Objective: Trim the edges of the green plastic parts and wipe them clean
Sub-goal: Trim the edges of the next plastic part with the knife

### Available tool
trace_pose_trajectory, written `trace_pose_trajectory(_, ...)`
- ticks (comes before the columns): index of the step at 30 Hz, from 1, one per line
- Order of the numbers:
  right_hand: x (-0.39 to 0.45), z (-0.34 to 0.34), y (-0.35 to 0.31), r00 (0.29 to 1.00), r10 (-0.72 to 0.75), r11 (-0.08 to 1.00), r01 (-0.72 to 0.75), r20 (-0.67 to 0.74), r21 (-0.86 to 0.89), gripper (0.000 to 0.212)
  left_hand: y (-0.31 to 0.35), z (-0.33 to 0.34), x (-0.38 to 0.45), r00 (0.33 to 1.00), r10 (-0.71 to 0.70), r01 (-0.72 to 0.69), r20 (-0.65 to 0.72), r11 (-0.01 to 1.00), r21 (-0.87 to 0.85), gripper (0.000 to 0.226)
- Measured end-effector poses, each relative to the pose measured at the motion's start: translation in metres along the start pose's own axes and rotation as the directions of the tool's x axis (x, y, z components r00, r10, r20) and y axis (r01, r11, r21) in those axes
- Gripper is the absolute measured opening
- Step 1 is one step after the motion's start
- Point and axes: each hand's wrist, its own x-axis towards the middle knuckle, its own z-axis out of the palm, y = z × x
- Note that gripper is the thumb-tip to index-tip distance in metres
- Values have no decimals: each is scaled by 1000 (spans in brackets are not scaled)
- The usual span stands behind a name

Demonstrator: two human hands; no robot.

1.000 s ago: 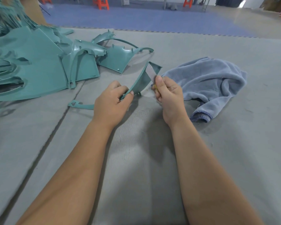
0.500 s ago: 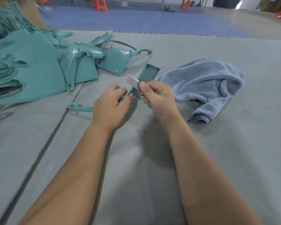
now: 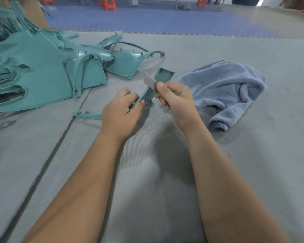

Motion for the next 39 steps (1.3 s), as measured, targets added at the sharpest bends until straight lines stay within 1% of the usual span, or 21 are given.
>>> trace_pose_trajectory(4,-1,4,-3,1000,-2,998,4,24,-56,34,3,-1,1,1000,21,-20,19,998,-52,34)
trace_pose_trajectory(9,1,2,-3,999,-28,995,24,-36,-95,35,3,-4,3,998,-15,25,57,985,-171,34)
trace_pose_trajectory(11,2,1,-3,997,-26,998,22,-67,-62,36,2,-4,3,997,-26,39,71,982,-184,33)
trace_pose_trajectory(13,4,-3,-4,994,-23,1000,21,-109,-23,37,1,-3,3,996,-33,47,80,983,-178,32)
trace_pose_trajectory(15,3,-6,-5,993,-13,1000,11,-121,-14,35,1,-3,3,996,-38,51,83,985,-165,31)
trace_pose_trajectory(20,-3,-9,-4,998,59,996,-58,-10,72,33,-1,-1,3,996,-31,41,80,991,-126,32)
trace_pose_trajectory(22,-4,-9,-6,998,61,995,-61,1,85,32,-2,0,3,997,-24,31,72,995,-90,32)
trace_pose_trajectory(24,-4,-9,-8,997,66,991,-62,-26,114,34,-4,1,2,998,-17,19,59,999,-40,33)
trace_pose_trajectory(25,-4,-10,-9,996,80,990,-73,-50,122,39,-4,2,2,999,-15,16,51,1000,-23,35)
trace_pose_trajectory(27,-2,-12,-10,987,126,989,-116,-103,95,50,-5,2,2,999,-12,12,35,1000,-8,36)
trace_pose_trajectory(29,-1,-14,-10,981,125,991,-118,-147,55,54,-6,3,2,1000,-19,19,18,1000,0,38)
trace_pose_trajectory(32,0,-10,-12,980,77,996,-69,-184,50,43,-5,3,3,999,-34,33,-17,999,-3,43)
trace_pose_trajectory(35,3,-5,-15,974,69,998,-70,-216,6,30,-4,2,5,998,-45,43,-55,999,-29,48)
trace_pose_trajectory(37,6,-4,-16,973,51,999,-51,-226,7,26,-3,1,5,996,-52,48,-77,998,-43,48)
trace_pose_trajectory(39,10,-2,-18,974,0,1000,1,-228,4,23,-2,1,6,994,-55,51,-94,998,-44,47)
